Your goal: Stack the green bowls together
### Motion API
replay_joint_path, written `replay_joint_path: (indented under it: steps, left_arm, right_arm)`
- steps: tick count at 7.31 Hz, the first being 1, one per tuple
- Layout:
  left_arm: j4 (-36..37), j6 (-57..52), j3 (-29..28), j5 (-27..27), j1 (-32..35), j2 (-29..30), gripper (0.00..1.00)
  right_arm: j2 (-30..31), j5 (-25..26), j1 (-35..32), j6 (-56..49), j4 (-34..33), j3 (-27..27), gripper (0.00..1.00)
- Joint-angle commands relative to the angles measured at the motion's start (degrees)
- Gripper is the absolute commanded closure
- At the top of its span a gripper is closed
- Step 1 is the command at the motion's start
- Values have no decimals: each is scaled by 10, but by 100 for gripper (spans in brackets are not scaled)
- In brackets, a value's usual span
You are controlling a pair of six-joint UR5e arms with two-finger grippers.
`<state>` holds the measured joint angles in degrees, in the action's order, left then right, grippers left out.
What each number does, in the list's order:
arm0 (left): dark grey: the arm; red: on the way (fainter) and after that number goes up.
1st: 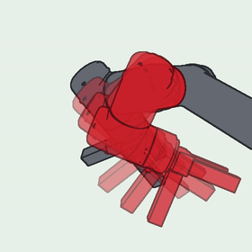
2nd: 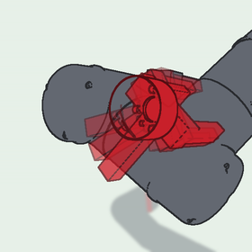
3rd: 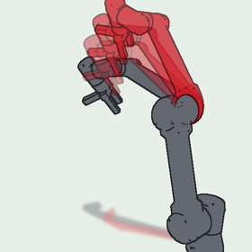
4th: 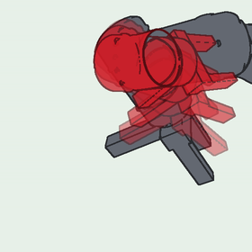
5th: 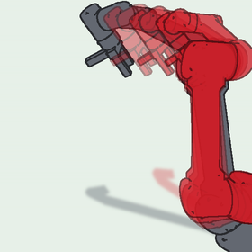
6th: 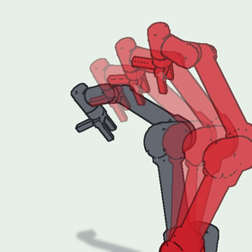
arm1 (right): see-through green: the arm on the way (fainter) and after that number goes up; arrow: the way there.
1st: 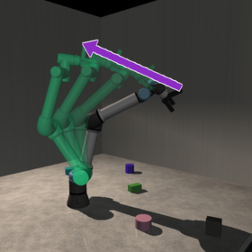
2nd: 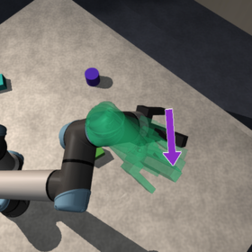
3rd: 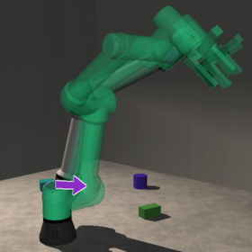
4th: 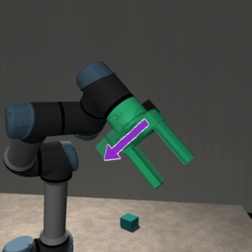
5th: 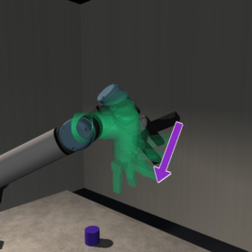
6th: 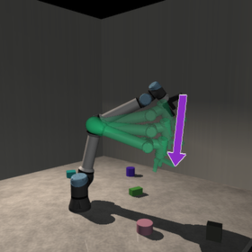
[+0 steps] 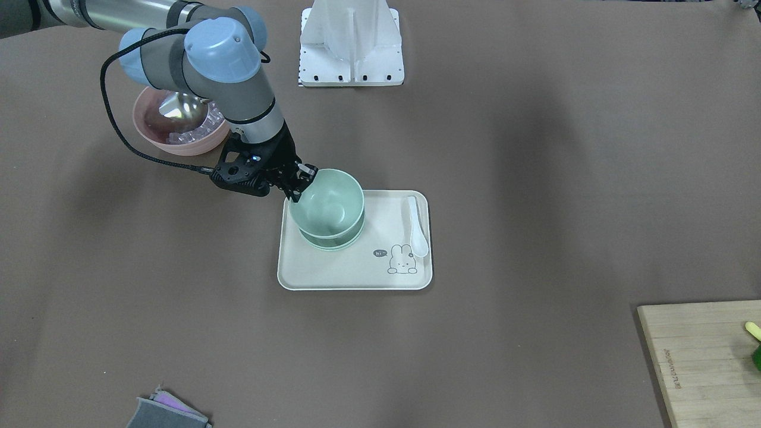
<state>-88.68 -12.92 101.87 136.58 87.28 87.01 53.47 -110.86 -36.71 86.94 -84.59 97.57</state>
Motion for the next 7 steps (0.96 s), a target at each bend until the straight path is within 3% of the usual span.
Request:
replay_joint_path:
  steps: [1, 7]
  left_arm:
    - [1, 0, 0, 1, 0, 0, 1]
    - [1, 4, -1, 13, 0, 0, 1]
  right_arm:
    - [0, 1, 3, 4, 1, -8, 100]
    - [0, 24, 23, 2, 7, -22, 100]
